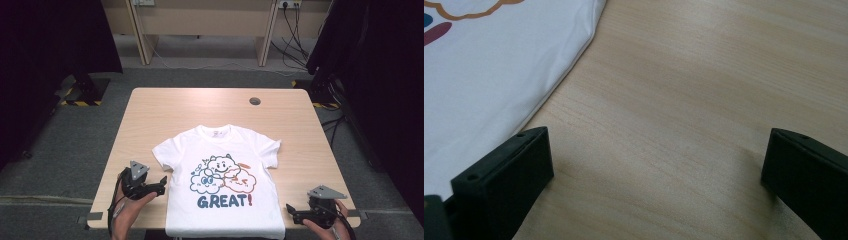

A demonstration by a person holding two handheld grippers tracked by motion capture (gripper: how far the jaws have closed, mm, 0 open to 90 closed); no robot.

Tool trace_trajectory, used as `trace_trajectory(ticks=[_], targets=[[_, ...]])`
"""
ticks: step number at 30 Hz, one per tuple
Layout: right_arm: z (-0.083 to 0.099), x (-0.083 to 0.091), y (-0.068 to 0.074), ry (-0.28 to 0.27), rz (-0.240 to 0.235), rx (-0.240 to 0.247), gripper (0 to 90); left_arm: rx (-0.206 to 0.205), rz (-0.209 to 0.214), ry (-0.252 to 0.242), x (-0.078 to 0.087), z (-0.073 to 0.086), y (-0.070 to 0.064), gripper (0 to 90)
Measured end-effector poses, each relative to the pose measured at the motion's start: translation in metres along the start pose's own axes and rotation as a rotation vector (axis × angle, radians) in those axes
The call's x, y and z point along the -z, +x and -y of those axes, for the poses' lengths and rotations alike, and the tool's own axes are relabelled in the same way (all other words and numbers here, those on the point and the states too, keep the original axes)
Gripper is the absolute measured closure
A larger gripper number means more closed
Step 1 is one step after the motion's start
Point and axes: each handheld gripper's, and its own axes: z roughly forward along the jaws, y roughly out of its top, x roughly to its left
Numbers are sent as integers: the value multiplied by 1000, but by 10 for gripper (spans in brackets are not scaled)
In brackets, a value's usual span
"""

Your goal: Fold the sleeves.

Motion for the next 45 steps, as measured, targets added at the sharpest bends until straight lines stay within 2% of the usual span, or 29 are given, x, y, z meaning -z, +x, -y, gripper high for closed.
trace_trajectory(ticks=[3, 4, 6, 7, 13, 31, 34, 45], targets=[[0, 0, 0, 0, -1, 1, 2, 9, 9, -6, -3, -3, 3, 81], [0, 0, 0, 0, -1, 1, 2, 32, 19, -14, -7, -6, 8, 81], [0, 0, 0, 0, 0, 0, 2, 32, 19, -14, -7, -6, 8, 86], [0, 0, 0, 0, 0, 0, 3, 49, 7, -15, -12, -9, 12, 86], [0, 0, 0, 0, 1, -3, 2, 38, -1, -1, -21, -17, 17, 91], [0, 0, 0, -1, 2, -4, 2, 83, -20, -14, -40, -24, 31, 103], [0, 0, 0, -1, 3, -3, 2, 100, -19, -19, -44, -25, 34, 109], [0, -1, 1, -3, 4, -4, 2, 99, -44, -21, -61, -30, 41, 155]])
